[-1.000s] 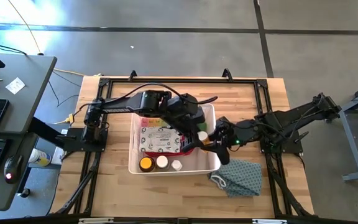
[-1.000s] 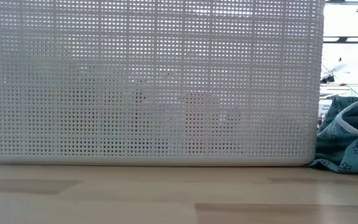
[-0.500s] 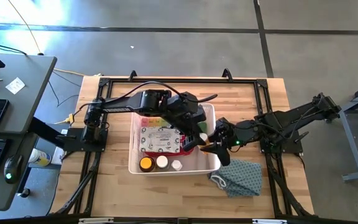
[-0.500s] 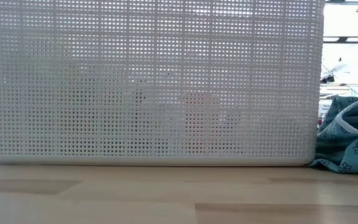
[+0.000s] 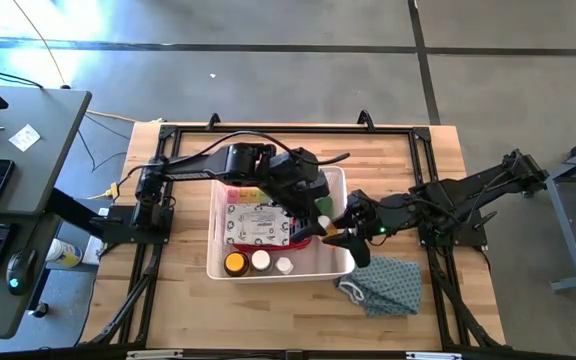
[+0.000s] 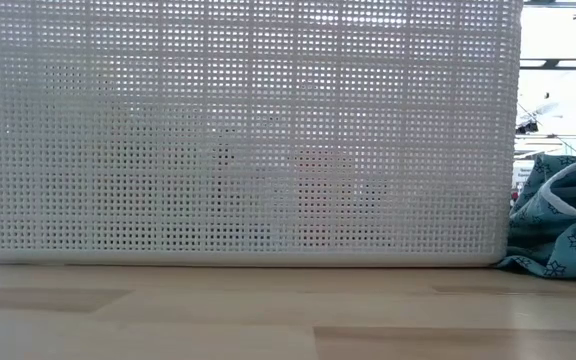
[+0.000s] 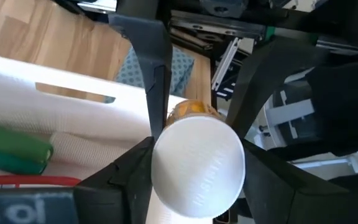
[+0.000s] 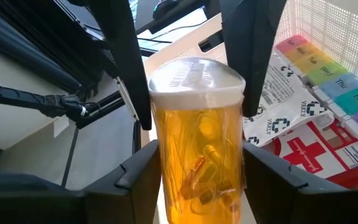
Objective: Pick & place medical supplies in basket/bin
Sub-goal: Put the orange pill bottle into the white container
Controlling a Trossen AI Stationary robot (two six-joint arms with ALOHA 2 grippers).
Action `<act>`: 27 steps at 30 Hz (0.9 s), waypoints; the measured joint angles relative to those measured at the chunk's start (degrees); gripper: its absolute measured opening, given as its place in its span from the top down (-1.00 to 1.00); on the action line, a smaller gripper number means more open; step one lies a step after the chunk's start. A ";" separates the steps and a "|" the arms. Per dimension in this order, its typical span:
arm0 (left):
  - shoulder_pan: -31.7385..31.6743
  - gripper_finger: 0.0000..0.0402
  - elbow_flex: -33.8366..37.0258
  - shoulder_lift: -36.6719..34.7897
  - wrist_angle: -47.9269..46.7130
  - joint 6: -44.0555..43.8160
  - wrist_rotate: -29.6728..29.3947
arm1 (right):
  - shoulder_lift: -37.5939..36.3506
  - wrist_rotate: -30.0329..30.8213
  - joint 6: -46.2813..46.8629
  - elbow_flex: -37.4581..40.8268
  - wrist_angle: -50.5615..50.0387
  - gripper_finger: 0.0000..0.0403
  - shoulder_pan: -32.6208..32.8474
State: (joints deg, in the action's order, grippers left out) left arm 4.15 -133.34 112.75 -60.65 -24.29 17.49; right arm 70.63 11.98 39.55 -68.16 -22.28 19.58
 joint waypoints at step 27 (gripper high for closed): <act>-4.92 -0.18 -0.04 -3.26 -14.83 8.64 4.79 | -0.04 -0.98 0.54 0.02 -2.51 0.03 -0.02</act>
State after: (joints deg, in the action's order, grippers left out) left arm -0.77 -133.38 109.49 -75.48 -15.65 22.28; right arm 70.59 11.00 40.09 -68.14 -24.80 19.55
